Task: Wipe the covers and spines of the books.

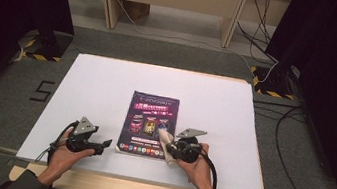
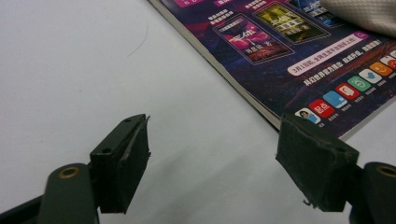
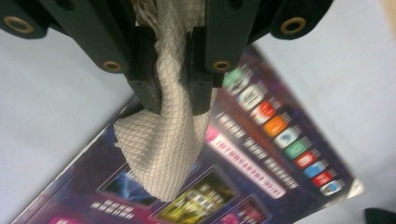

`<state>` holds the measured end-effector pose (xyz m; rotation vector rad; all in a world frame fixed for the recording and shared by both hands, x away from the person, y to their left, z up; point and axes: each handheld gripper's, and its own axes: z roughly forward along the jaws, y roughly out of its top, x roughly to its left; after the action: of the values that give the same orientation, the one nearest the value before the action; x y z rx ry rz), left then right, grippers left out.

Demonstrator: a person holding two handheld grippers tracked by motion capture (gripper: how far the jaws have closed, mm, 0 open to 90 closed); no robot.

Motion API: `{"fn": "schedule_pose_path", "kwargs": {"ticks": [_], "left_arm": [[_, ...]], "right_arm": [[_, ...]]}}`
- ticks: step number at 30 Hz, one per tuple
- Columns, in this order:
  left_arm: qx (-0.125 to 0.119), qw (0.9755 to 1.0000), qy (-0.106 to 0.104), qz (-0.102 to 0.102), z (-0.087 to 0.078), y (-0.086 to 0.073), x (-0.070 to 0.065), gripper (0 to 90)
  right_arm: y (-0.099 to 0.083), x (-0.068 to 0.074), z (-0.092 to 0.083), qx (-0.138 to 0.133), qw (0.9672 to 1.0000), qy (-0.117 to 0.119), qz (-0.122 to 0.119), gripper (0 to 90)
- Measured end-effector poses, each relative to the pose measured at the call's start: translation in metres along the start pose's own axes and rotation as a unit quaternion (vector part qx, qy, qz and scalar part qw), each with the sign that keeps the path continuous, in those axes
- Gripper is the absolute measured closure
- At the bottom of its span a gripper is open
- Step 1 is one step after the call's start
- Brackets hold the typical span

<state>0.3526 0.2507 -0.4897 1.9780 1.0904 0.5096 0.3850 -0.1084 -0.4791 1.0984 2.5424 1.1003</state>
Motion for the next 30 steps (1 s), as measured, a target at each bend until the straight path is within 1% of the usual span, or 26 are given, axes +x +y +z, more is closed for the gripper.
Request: {"fn": "schedule_pose_path", "kwargs": {"ticks": [3, 7, 10, 11, 12, 13, 15, 17, 20, 21, 23, 25, 27, 30], "left_arm": [[0.000, 1.0000, 0.000, 0.000, 0.000, 0.000, 0.000, 24.7], [0.000, 1.0000, 0.000, 0.000, 0.000, 0.000, 0.000, 24.7], [0.001, 1.0000, 0.000, 0.000, 0.001, 0.000, 0.000, 24.7], [0.002, 1.0000, 0.000, 0.000, 0.001, 0.000, 0.000, 24.7], [0.002, 1.0000, 0.000, 0.002, 0.001, 0.000, 0.000, 24.7], [0.003, 1.0000, -0.001, 0.003, 0.001, 0.000, 0.000, 24.7], [0.002, 1.0000, -0.002, 0.003, 0.001, 0.000, -0.001, 24.7], [0.002, 1.0000, -0.002, 0.002, 0.001, 0.000, 0.000, 24.7], [0.004, 1.0000, -0.002, 0.001, 0.002, 0.000, 0.000, 24.7], [0.003, 1.0000, -0.002, 0.001, 0.002, 0.000, 0.000, 24.7], [0.004, 1.0000, -0.002, 0.002, 0.002, 0.000, -0.001, 24.7], [0.004, 1.0000, -0.002, 0.001, 0.002, 0.000, 0.000, 24.7], [0.004, 1.0000, -0.002, 0.001, 0.002, 0.000, 0.000, 24.7], [0.005, 1.0000, -0.003, 0.001, 0.002, 0.000, 0.000, 24.7]], "right_arm": [[-0.009, 0.006, -0.006, -0.002, 1.0000, 0.006, -0.001, 77.7], [-0.017, 0.010, -0.014, -0.001, 0.9999, 0.017, 0.003, 77.6], [-0.021, 0.009, -0.017, -0.001, 0.9998, 0.019, 0.005, 77.4], [-0.022, 0.008, -0.018, -0.002, 0.9998, 0.020, 0.009, 77.3], [-0.022, 0.007, -0.017, -0.003, 0.9996, 0.022, 0.014, 77.3], [-0.021, 0.006, -0.017, -0.002, 0.9996, 0.024, 0.013, 77.3], [-0.018, 0.004, -0.015, -0.003, 0.9997, 0.016, 0.017, 77.3], [-0.015, 0.001, -0.013, -0.005, 0.9999, 0.009, 0.013, 77.3], [-0.009, -0.007, -0.009, -0.007, 0.9998, -0.007, 0.015, 77.4], [-0.006, -0.011, -0.007, -0.009, 0.9997, -0.017, 0.014, 77.5], [-0.001, -0.019, -0.002, -0.007, 0.9991, -0.028, 0.030, 77.5], [0.004, -0.029, 0.004, -0.009, 0.9986, -0.037, 0.035, 77.5], [0.011, -0.036, 0.008, -0.010, 0.9978, -0.044, 0.048, 77.5], [0.021, -0.042, 0.015, -0.008, 0.9971, -0.061, 0.045, 77.5]]}}
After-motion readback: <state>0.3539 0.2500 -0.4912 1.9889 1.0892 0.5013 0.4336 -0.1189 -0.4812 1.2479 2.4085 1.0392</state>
